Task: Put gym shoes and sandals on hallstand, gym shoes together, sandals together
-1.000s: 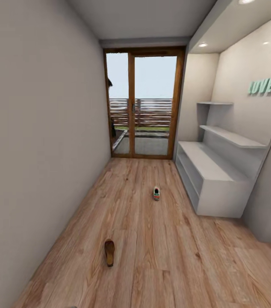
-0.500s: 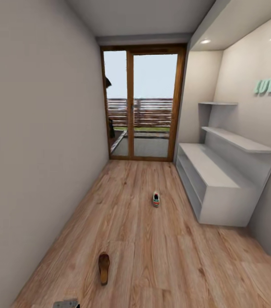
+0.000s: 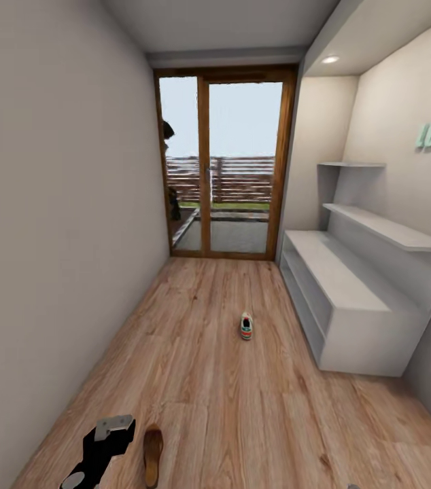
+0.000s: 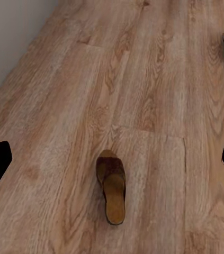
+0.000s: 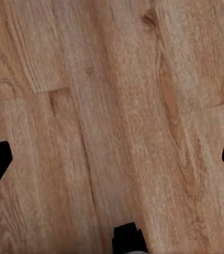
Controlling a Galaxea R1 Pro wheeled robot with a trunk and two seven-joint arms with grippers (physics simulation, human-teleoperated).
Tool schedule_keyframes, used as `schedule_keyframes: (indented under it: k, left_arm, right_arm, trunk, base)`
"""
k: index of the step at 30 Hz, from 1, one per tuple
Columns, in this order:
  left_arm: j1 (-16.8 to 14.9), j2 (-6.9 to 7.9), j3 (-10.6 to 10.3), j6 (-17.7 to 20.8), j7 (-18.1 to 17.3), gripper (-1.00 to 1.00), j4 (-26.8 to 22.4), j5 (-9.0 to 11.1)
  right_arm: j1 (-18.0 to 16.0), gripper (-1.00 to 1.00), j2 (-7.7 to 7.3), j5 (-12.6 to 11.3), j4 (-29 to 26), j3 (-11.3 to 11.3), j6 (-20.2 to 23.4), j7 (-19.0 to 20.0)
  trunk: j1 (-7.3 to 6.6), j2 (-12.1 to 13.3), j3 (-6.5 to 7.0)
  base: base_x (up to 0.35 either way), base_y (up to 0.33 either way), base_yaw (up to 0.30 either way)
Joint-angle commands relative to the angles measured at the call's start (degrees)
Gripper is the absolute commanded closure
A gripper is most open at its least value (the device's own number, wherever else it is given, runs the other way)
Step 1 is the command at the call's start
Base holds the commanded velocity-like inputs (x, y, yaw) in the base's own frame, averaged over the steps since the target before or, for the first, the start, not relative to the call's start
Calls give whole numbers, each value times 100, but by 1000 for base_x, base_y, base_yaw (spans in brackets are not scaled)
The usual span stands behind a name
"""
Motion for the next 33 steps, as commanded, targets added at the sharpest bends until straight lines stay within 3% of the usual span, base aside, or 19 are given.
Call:
schedule_keyframes:
  k: [1, 4, 8, 12, 13, 15, 22, 33]
  left_arm:
    - [-55, 7, -7, -20, -1, -100, -5, 48]
    - [-96, 66, -5, -97, -1, -100, -11, 50]
    - [-107, 174, 0, -230, -1, -100, -12, 55]
    - [-110, 202, 0, -266, -1, -100, -44, 56]
    - [-110, 208, 1, -274, -1, -100, -72, 57]
    - [-111, 210, 1, -276, -1, -100, -82, 57]
    - [-111, 205, -1, -279, -1, -100, -92, 57]
    - [-123, 194, 20, -312, 17, -100, -128, 65]
  right_arm:
    - [-190, -100, 2, 9, -147, -7, 519, 19]
    - [-359, -100, 2, 9, -333, -5, 926, 42]
    - [-401, -100, 2, 9, -490, 24, 1036, 47]
    - [-413, -100, 2, 9, -532, 273, 1063, 44]
    - [-415, -100, 7, 9, -541, 450, 1068, 43]
    - [-416, -100, 9, 9, -542, 522, 1071, 43]
    - [-413, -100, 4, 6, -542, 588, 1072, 42]
    - [-378, -100, -6, 7, -671, 601, 1038, 13]
  trunk:
    - [3, -3, -7]
    - [3, -3, -7]
    - [3, -3, -7]
    - [3, -3, -7]
    - [3, -3, -7]
    - [3, -3, -7]
    - [3, -3, -7]
    - [3, -3, -7]
  base:
    - [345, -63, 0]
    - [345, -28, 0]
    - [336, -9, 0]
    - [297, -2, 0]
    - [284, 0, 0]
    - [279, 0, 0]
    - [207, 0, 0]
    - [16, 0, 0]
